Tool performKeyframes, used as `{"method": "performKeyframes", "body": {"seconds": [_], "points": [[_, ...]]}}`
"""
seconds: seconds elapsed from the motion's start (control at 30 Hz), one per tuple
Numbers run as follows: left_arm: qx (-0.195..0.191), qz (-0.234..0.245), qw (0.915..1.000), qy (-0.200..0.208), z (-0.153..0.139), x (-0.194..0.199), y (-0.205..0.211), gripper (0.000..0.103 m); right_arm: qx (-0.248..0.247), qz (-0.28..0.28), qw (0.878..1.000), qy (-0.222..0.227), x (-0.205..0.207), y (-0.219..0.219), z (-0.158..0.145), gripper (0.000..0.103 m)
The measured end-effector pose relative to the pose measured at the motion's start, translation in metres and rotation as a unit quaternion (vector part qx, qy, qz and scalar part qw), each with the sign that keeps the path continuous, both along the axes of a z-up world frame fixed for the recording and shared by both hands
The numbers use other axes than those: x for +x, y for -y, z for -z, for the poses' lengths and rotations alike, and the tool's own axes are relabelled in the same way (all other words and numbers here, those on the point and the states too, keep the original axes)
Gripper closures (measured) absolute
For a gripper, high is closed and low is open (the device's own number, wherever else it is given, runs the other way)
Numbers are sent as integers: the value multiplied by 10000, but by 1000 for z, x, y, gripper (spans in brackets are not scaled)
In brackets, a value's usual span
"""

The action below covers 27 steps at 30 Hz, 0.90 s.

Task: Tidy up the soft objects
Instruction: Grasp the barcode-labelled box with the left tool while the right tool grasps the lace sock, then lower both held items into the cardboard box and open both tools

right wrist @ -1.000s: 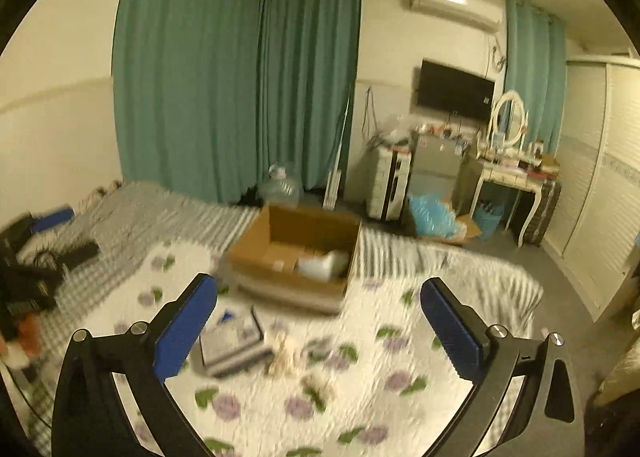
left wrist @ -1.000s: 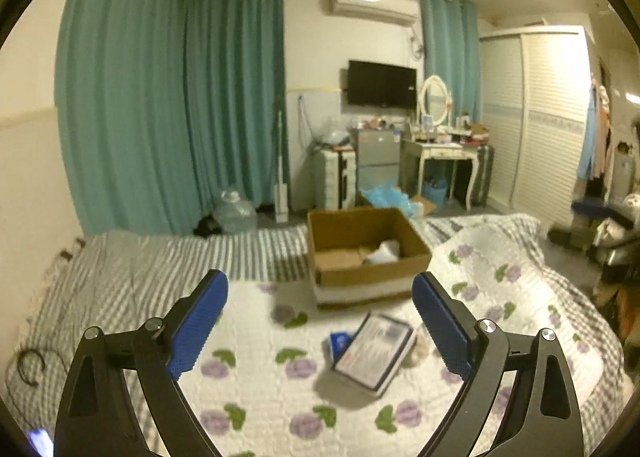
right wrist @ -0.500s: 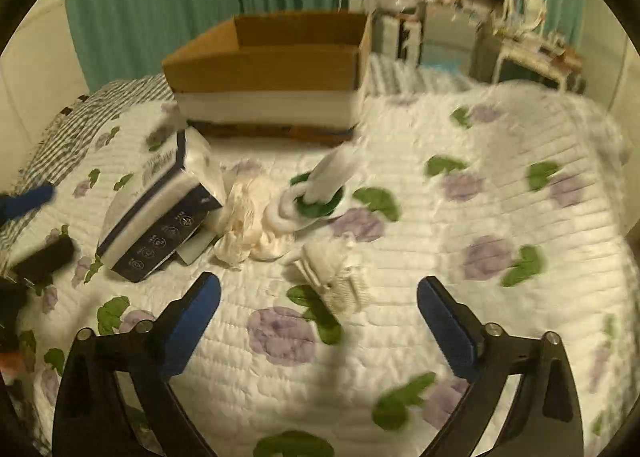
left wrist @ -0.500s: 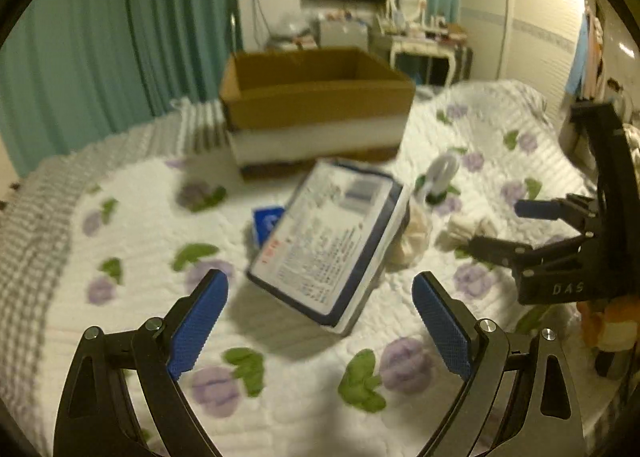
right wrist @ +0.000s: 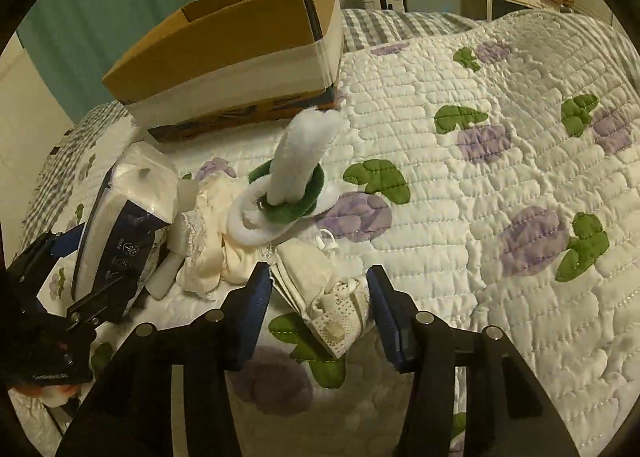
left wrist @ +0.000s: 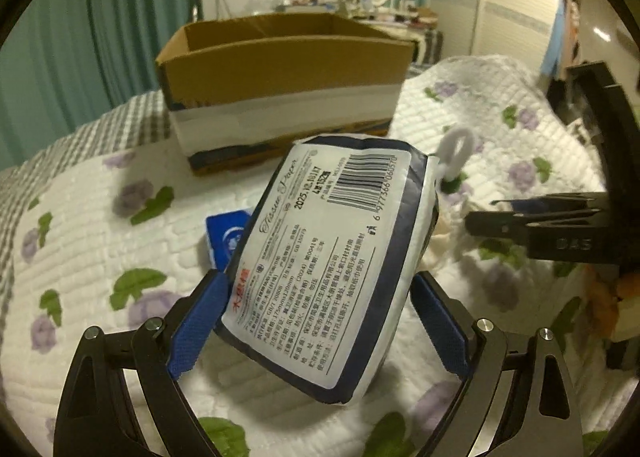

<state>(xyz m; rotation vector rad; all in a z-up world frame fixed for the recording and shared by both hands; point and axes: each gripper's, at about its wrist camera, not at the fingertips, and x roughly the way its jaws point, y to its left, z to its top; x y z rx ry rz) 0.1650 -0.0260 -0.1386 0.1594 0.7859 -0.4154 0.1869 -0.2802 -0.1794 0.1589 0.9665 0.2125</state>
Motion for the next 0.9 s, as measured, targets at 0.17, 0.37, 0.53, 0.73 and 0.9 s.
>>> {"method": "performKeyframes", "body": {"seconds": [0.17,0.37,0.53,0.73,0.9], "points": [[-185,117,9997,57,-8,-9,-6,34,-23,28,10000,5,-2,-1,-2,60],[-421,194,9989,-10,-29,-24,-15,61,-317,-45,9988,381,-20,-10,-19,63],[-597,102,9982,34,-46,-40,-24,69,-352,-102,9974,613,-42,-15,-40,63],[-674,-7,9975,217,-82,-59,-34,74,-231,-240,9953,910,-68,-18,-81,63],[-541,43,9976,424,-113,-72,-31,75,-312,-366,9904,1297,-82,-24,-124,63]]}}
